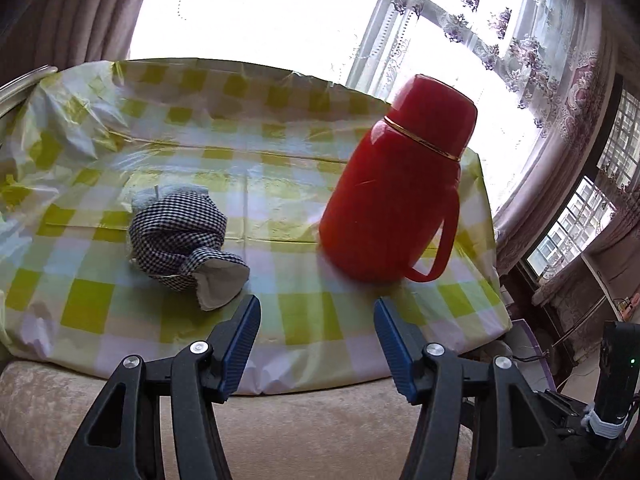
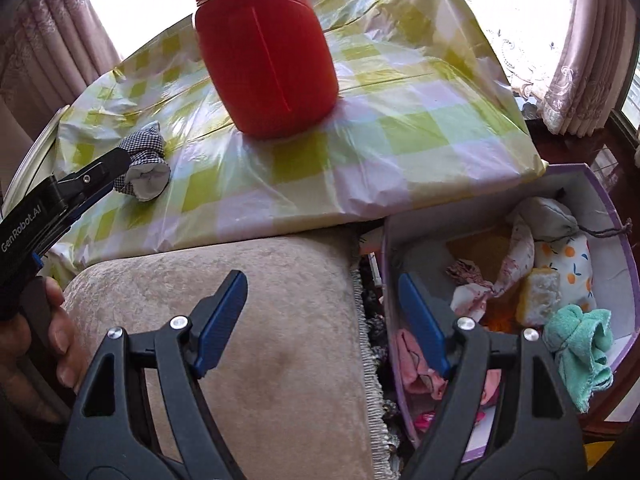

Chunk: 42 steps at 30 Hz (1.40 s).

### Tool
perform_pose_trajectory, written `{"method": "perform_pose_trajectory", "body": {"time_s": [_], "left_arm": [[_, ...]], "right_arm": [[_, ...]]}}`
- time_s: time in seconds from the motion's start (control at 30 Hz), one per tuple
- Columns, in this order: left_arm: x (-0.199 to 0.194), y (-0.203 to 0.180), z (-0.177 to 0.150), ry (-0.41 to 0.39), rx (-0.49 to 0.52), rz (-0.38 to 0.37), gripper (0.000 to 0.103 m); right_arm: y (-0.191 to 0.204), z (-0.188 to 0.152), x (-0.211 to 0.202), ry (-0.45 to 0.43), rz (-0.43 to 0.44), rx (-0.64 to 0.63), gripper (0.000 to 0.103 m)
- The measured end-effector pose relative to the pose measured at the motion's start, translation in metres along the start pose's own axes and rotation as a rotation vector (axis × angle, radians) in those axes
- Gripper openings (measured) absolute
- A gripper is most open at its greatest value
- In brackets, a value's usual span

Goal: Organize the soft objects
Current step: 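Move both open tools back over the bed, then grasp the black-and-white houndstooth pouch with the right tool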

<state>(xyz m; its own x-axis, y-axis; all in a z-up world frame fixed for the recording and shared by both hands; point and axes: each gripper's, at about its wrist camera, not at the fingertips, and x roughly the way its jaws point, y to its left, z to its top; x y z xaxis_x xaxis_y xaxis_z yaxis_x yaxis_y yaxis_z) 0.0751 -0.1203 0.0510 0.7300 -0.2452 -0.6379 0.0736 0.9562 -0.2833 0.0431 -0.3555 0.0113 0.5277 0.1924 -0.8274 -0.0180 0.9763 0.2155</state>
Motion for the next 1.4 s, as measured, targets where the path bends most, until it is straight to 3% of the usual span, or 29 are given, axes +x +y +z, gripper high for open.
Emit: {"method": "perform_pose_trajectory", "body": {"time_s": [0.2,0.43,1.0,1.4], "left_arm": [[-0.013,0.062,0.002,0.011,-0.072,0.182,0.06],[-0.014,0.119,0.006,0.064,-0.178,0.294,0.06],[0.018,0.158,0.016,0.16,-0.243,0.383,0.06],[0.015,0.177,0.017,0.129,-0.321,0.427,0.06]], "right_arm": [[0.06,0.011,0.015,0.005,0.052,-0.132,0.08],[0.113,0.025,0.04,0.0,0.107,-0.235,0.082],[0.203,0.072,0.109,0.01,0.136,-0.427,0.086],[0.227,0.089,0.147,0.028,0.152,-0.46,0.087]]}}
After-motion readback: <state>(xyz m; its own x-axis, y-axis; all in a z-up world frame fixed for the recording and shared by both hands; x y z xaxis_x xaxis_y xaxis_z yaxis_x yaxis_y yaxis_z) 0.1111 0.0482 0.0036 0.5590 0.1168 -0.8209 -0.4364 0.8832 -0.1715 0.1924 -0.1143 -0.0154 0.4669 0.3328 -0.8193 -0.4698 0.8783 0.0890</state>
